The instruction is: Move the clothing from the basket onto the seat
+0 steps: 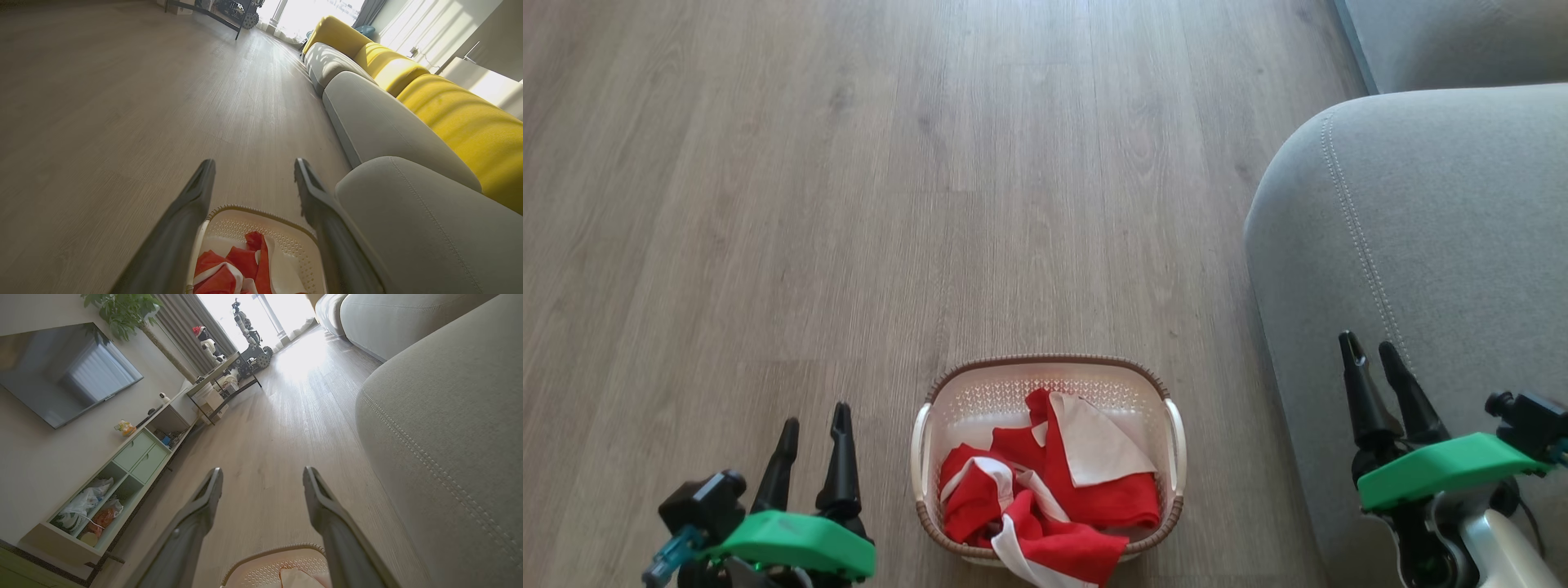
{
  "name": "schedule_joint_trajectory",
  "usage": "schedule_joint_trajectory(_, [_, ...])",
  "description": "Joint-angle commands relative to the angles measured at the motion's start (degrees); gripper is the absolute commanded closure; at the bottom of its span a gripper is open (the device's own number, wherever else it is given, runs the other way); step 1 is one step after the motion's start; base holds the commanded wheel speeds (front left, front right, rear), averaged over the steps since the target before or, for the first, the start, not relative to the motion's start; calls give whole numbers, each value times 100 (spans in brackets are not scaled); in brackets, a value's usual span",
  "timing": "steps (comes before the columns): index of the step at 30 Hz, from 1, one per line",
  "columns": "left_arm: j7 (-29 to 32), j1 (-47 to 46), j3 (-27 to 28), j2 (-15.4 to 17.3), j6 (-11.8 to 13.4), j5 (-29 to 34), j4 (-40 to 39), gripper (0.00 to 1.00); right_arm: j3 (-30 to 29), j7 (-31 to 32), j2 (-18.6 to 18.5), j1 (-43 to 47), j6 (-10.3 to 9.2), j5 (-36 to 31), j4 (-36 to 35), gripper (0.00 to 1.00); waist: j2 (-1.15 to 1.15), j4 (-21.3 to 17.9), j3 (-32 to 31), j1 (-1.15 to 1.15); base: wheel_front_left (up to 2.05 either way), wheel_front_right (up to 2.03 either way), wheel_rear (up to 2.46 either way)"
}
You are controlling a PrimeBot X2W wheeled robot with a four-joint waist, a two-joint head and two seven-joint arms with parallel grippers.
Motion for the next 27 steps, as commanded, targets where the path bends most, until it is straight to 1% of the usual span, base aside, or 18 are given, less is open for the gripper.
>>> schedule_joint_trajectory(1, [-86,-268,98,75,25,190,-153,0,-27,-26,-31,-313,-1,-209,-140,0,0,3,-3,0,0,0,0])
schedule_joint_trajectory(10, [-213,-347,9,85,88,747,-75,0,-160,6,120,-393,-1,-1083,45,0,0,10,-34,0,0,0,0])
schedule_joint_trajectory(27, [-490,-404,-204,105,162,1717,-6,0,-341,115,276,-503,-1,-2375,139,0,0,11,-51,0,0,0,0])
